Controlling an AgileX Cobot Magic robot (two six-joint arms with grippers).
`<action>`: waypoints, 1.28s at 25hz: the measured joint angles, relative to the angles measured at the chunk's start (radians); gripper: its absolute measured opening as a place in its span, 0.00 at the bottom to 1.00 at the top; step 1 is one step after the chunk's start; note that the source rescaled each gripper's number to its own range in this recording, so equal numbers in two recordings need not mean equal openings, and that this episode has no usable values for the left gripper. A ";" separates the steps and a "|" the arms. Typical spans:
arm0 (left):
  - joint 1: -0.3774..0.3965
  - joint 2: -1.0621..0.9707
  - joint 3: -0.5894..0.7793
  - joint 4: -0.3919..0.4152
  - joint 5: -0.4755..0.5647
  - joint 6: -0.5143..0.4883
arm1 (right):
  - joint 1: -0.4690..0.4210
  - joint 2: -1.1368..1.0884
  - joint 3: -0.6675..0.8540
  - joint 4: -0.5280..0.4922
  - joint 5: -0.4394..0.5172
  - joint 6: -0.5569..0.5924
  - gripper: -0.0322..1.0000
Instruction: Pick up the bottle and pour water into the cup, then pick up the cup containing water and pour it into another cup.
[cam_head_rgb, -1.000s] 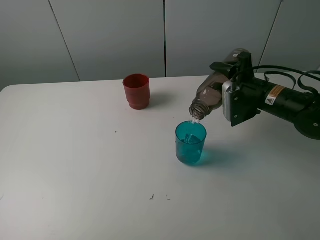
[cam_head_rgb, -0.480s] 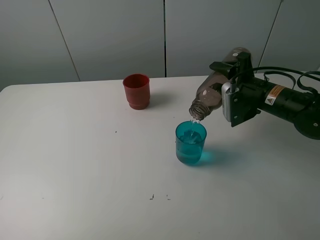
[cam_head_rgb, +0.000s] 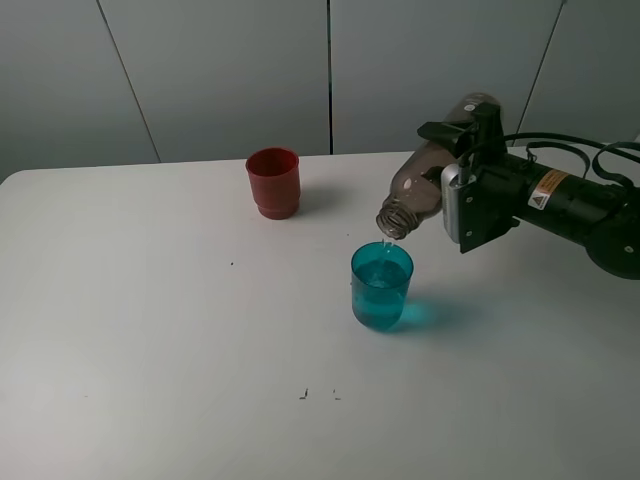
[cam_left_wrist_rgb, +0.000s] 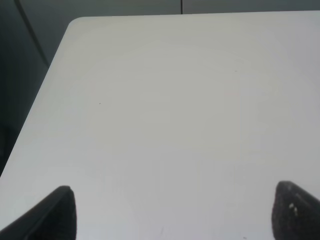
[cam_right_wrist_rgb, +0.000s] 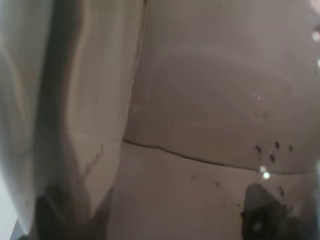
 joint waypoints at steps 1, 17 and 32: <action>0.000 0.000 0.000 0.000 0.000 0.000 | 0.000 0.000 0.000 0.002 0.000 -0.001 0.09; 0.000 0.000 0.000 0.000 0.000 0.002 | 0.001 0.000 0.000 -0.007 -0.002 0.072 0.09; 0.000 0.000 0.000 0.000 0.000 0.002 | 0.001 0.000 0.000 -0.072 -0.004 0.711 0.09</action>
